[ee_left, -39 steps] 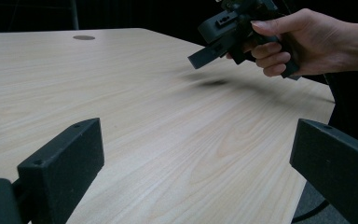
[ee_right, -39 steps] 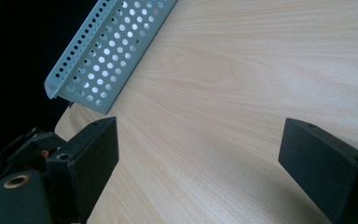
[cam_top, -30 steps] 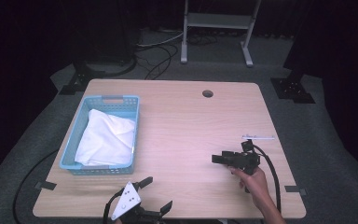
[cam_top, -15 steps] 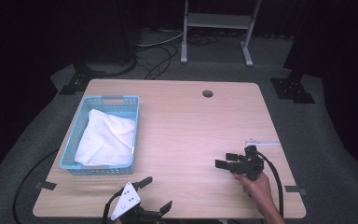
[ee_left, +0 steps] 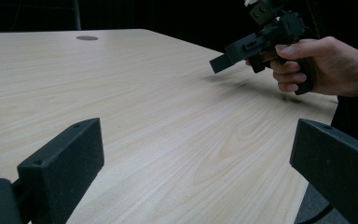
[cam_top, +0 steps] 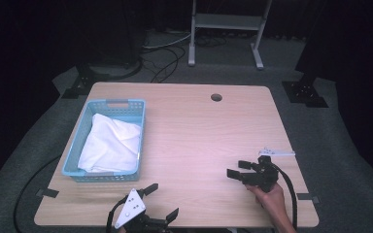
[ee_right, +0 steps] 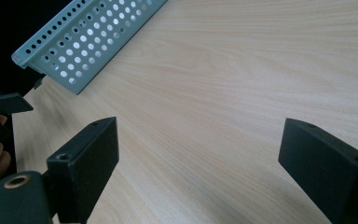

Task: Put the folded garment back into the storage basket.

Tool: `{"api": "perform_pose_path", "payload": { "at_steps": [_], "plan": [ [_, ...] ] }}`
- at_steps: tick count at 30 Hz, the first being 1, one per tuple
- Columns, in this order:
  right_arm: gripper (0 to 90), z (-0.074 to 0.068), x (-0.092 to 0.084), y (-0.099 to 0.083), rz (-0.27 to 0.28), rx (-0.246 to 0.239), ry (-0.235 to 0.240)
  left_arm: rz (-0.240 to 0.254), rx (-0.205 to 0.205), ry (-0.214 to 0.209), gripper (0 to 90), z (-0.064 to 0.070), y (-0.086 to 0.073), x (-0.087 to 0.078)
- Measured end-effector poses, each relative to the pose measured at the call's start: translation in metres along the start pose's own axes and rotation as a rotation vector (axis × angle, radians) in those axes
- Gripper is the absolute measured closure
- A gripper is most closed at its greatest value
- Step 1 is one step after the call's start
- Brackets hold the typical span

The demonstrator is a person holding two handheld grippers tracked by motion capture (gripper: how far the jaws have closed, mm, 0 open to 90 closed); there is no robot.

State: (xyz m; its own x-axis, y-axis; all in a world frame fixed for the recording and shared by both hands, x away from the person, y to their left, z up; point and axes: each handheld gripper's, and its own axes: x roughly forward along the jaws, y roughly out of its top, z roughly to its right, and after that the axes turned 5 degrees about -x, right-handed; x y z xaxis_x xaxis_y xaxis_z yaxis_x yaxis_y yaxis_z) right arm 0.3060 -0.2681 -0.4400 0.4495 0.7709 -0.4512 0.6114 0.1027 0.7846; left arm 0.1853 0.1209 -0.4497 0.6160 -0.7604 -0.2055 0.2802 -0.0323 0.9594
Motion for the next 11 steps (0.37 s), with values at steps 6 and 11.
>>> {"api": "perform_pose_path", "payload": {
  "at_steps": [6, 11],
  "plan": [
    [12.0, 0.0004, -0.0039, -0.0047, 0.01, -0.003, -0.002, -0.002, 0.0, -0.002, 2.5, 0.0007, -0.0004, 0.0007],
    [12.0, -0.0005, -0.0083, -0.006, 0.027, -0.014, -0.006, 0.001, 0.002, -0.004, 2.5, 0.0011, 0.0001, 0.0002]
  ]
}}
